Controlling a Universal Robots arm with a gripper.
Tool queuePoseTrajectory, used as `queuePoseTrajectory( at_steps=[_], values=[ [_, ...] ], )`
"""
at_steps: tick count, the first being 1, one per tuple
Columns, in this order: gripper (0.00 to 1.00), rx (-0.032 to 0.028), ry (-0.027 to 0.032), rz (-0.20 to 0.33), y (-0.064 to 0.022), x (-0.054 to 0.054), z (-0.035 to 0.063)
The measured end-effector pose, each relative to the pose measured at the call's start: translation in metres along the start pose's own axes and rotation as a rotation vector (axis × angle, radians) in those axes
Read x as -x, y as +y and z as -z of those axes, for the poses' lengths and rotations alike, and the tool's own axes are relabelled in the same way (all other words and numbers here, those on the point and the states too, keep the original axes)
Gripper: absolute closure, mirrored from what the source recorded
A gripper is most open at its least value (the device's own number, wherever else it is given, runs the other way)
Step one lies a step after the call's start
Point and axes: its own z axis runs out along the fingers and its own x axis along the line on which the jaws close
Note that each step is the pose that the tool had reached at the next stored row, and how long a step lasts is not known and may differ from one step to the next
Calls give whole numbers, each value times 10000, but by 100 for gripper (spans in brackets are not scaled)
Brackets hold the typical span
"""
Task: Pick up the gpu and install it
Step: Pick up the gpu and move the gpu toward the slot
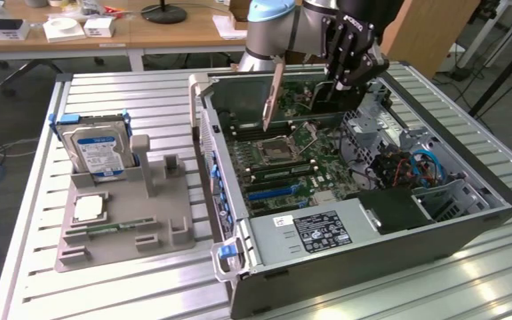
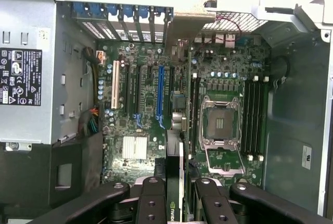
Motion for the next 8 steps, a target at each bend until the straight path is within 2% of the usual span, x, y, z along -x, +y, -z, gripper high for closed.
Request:
queuePoseTrajectory(
  at_steps=[8],
  values=[
    [74,1,0,0,-4,-3,-103]
  ],
)
